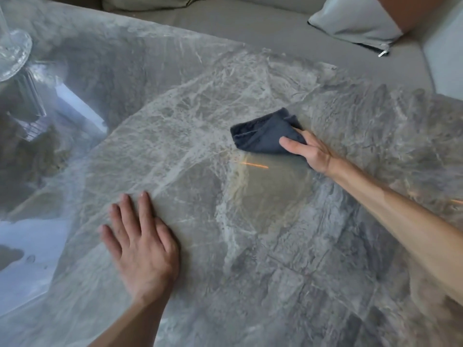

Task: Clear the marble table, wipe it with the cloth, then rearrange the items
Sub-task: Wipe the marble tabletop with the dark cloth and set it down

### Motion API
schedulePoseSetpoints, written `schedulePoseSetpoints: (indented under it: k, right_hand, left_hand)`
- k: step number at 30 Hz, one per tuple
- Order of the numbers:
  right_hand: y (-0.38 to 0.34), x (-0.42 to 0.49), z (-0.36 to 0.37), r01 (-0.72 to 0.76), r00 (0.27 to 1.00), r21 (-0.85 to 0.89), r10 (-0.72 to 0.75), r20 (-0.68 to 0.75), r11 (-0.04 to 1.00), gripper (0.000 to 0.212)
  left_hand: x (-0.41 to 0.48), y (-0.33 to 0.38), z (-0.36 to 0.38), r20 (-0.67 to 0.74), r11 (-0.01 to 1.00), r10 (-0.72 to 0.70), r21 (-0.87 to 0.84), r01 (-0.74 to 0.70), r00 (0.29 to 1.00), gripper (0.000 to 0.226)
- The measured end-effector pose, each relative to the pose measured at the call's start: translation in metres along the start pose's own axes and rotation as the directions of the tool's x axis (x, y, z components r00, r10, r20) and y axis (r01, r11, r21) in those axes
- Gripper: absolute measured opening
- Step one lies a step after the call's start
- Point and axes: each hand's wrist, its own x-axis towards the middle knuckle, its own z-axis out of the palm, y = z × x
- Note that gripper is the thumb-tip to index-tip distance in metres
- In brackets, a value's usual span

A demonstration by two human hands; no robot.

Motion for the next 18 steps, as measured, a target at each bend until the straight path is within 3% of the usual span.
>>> schedulePoseSetpoints:
  k: [4, 8, 11, 13, 15, 18]
  right_hand:
    - [0.012, -0.035, 0.002, -0.034, 0.999, 0.006, 0.034, -0.02, 0.999, 0.035]
    - [0.024, -0.07, 0.008, -0.073, 0.989, 0.032, 0.076, -0.128, 0.997, 0.041]
    - [0.025, -0.091, 0.024, -0.116, 0.959, 0.07, 0.13, -0.252, 0.991, 0.022]
    - [0.024, -0.103, 0.039, -0.118, 0.919, 0.151, 0.165, -0.357, 0.981, 0.042]
    - [0.024, -0.115, 0.055, -0.095, 0.859, 0.259, 0.211, -0.466, 0.961, 0.025]
    - [0.03, -0.122, 0.084, -0.078, 0.736, 0.353, 0.292, -0.61, 0.933, 0.025]
  left_hand:
    - [-0.002, -0.001, 0.0, 0.003, 1.0, -0.004, -0.013, 0.004, 1.0, 0.062]
    - [-0.004, -0.001, 0.0, 0.019, 1.0, -0.001, -0.019, 0.002, 1.0, 0.062]
    - [-0.003, 0.0, 0.0, 0.021, 1.0, -0.004, -0.023, 0.005, 1.0, 0.062]
    - [-0.003, 0.001, -0.001, 0.022, 1.0, -0.004, -0.03, 0.004, 1.0, 0.062]
    - [-0.003, 0.001, -0.002, 0.034, 1.0, -0.003, -0.031, 0.004, 0.999, 0.062]
    - [-0.004, 0.001, -0.002, 0.044, 1.0, -0.003, -0.025, 0.004, 0.999, 0.062]
